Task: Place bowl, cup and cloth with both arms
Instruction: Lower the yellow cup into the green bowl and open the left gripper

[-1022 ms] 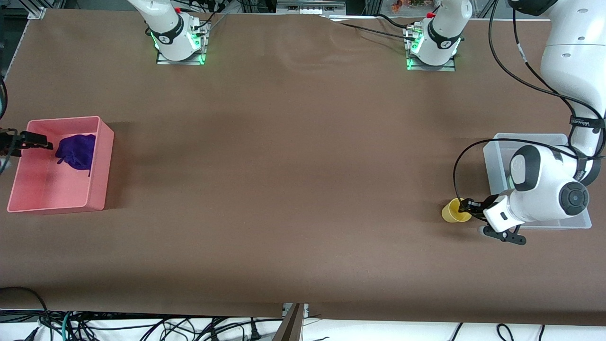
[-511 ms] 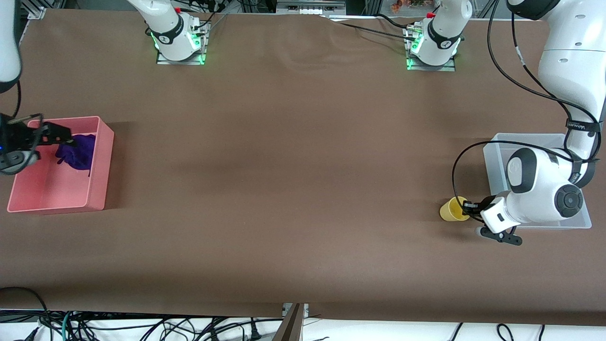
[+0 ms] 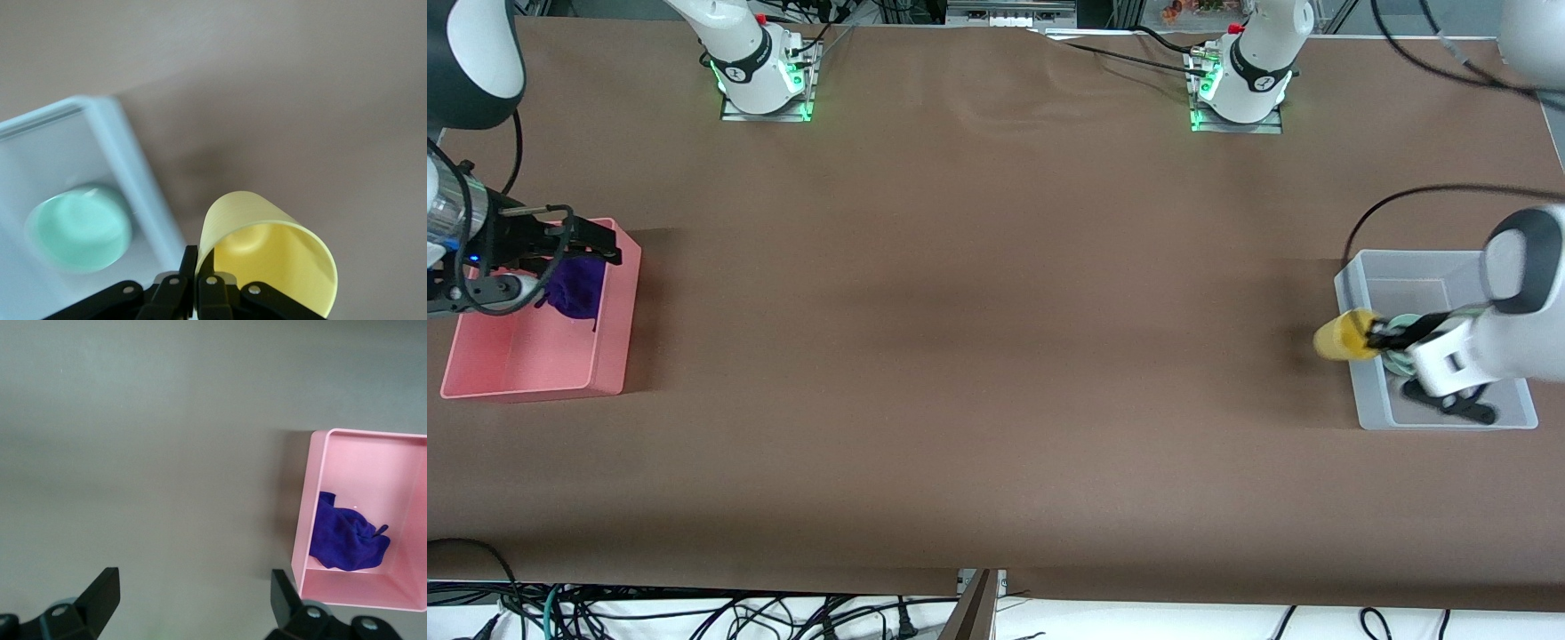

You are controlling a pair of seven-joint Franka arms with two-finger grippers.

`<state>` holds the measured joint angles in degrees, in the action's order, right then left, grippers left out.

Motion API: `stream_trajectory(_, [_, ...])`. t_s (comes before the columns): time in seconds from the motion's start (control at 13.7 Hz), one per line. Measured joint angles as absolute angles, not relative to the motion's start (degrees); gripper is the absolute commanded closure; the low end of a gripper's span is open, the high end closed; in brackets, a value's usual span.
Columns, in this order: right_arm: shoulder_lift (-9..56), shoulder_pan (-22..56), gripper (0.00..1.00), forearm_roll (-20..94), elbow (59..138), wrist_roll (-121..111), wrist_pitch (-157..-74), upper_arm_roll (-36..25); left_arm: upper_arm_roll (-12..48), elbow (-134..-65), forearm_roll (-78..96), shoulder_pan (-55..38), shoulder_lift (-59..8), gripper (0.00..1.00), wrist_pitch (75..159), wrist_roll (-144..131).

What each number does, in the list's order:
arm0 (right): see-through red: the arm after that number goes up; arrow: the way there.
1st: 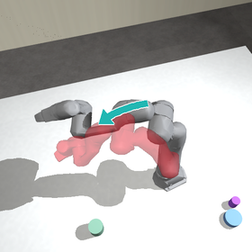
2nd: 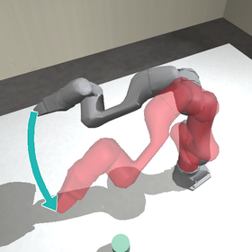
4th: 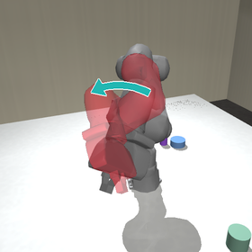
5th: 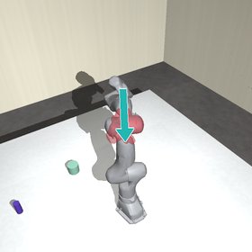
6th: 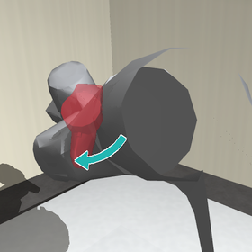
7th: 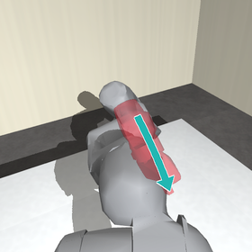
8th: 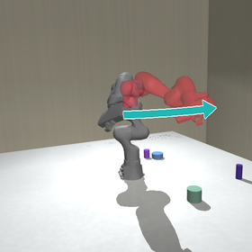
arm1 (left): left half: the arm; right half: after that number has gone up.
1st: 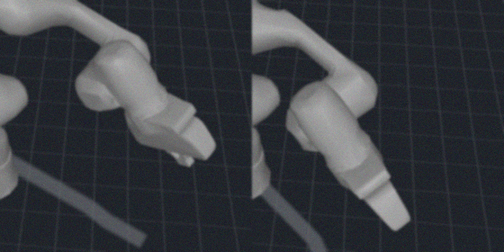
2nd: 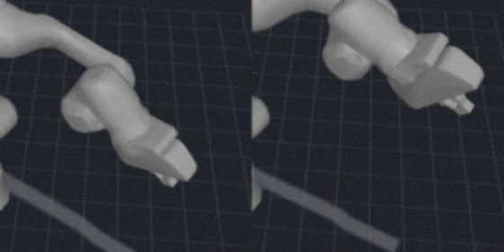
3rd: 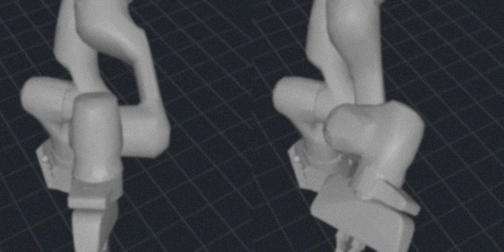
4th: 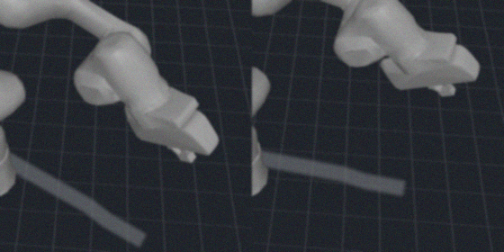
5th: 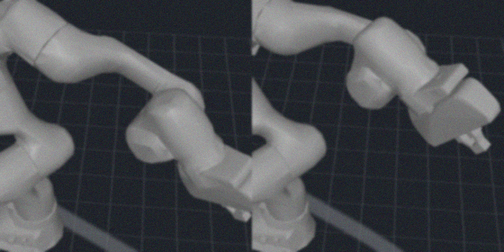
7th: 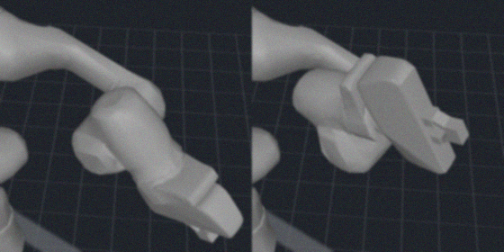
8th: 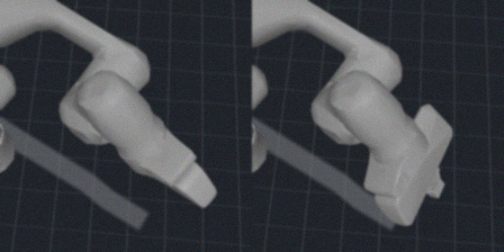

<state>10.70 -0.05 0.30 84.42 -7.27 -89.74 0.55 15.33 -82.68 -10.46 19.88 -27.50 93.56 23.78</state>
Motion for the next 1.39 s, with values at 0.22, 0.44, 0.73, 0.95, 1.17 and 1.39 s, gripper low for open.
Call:
stream_trajectory(0.22, [7.1,-1.0,0.0,0.1,83.6,-7.1,-89.8,0.2,14.6,-86.9,-14.7,27.5,-26.5,1.0,98.2,33.7])
stream_trajectory(0.44, [3.4,-1.5,0.0,-1.2,83.7,-7.0,-84.4,0.2,14.5,-95.4,-15.9,33.8,-27.9,1.0,113.8,39.1])
stream_trajectory(0.73, [3.1,-1.6,0.0,-1.2,84.5,-6.2,-82.4,0.8,14.5,-100.1,-15.9,35.9,-30.6,0.3,120.5,40.1])
stream_trajectory(0.95, [3.4,-1.7,0.0,-1.2,84.8,-4.8,-82.3,0.8,15.1,-99.4,-15.9,35.9,-30.3,0.0,120.8,40.0])
stream_trajectory(1.17, [3.8,-1.7,0.0,-1.2,84.8,-4.8,-82.3,1.1,17.7,-98.0,-15.8,35.9,-26.7,0.0,116.2,38.9])
stream_trajectory(1.39, [4.1,-1.7,0.0,-1.2,84.8,-4.8,-82.4,1.2,22.3,-95.4,-12.2,35.8,-20.4,0.0,105.4,32.9])
